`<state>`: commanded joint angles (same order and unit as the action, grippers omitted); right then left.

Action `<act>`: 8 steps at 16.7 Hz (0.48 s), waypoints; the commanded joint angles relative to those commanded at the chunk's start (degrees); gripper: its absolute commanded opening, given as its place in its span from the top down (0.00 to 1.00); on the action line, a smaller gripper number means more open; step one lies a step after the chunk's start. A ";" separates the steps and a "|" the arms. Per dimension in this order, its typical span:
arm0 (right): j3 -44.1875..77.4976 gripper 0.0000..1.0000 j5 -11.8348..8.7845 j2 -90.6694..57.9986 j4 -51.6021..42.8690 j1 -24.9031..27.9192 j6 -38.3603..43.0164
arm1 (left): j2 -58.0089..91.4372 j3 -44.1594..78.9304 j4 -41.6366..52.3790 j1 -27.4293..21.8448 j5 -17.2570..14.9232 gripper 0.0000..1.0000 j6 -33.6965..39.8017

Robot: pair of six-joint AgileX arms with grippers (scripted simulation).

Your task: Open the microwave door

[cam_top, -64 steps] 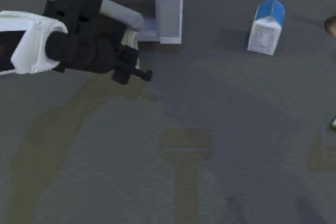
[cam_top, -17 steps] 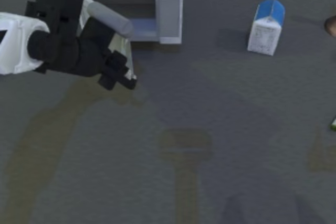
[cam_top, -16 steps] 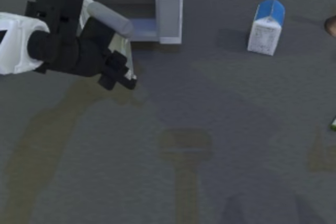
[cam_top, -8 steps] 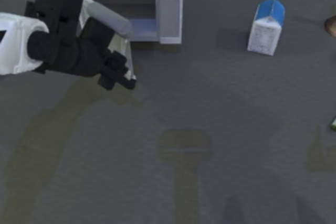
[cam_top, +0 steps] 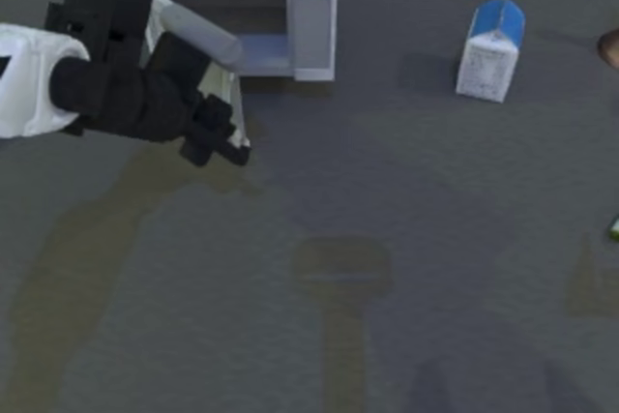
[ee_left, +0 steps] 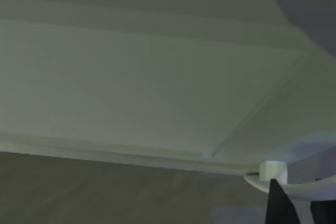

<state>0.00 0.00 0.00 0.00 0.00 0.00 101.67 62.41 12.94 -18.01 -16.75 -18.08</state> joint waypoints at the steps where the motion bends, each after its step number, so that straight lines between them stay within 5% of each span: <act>1: 0.00 0.00 0.00 0.00 0.00 0.00 0.00 | 0.00 0.00 0.00 0.00 0.00 1.00 0.00; 8: 0.00 0.00 0.00 0.00 0.00 0.00 0.00 | -0.10 -0.30 0.61 0.35 -1.31 1.00 -1.31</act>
<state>0.00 0.00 0.00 0.00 0.00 0.00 101.57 62.11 13.55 -17.65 -18.06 -19.38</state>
